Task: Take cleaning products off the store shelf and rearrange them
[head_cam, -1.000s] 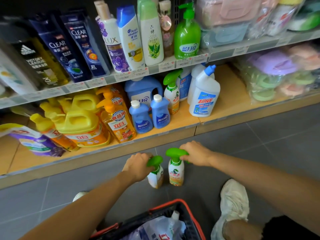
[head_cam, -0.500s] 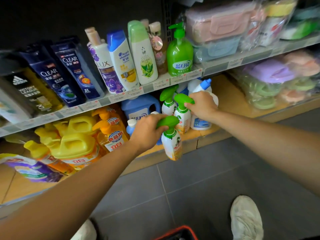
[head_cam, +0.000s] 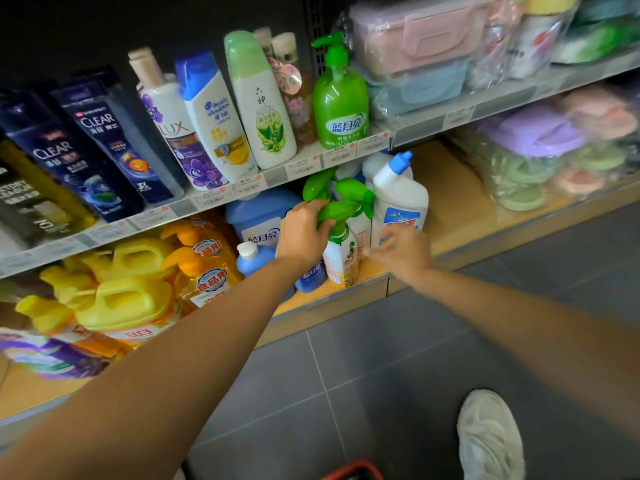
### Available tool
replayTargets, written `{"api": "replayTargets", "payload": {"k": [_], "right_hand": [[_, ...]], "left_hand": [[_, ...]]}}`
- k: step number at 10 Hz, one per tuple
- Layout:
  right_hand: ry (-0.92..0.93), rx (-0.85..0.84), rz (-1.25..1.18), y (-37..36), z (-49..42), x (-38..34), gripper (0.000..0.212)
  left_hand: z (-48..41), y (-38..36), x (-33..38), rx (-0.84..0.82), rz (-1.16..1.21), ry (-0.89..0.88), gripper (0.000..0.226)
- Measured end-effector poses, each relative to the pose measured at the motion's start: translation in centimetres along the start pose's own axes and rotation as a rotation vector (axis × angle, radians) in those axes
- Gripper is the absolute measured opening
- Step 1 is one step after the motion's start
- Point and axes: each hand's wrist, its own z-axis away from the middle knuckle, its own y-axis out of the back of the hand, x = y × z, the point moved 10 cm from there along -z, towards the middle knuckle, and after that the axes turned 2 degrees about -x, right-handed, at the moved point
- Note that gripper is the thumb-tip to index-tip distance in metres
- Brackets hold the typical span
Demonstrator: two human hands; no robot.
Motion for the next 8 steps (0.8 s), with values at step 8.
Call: {"api": "replayTargets", "payload": {"k": [8], "right_hand": [[-0.009, -0.236, 0.319, -3.5, 1.7, -8.1, 0.055]], "left_hand": [[13.3, 10.1, -8.6, -0.183, -0.087, 0.169, 0.024]]}}
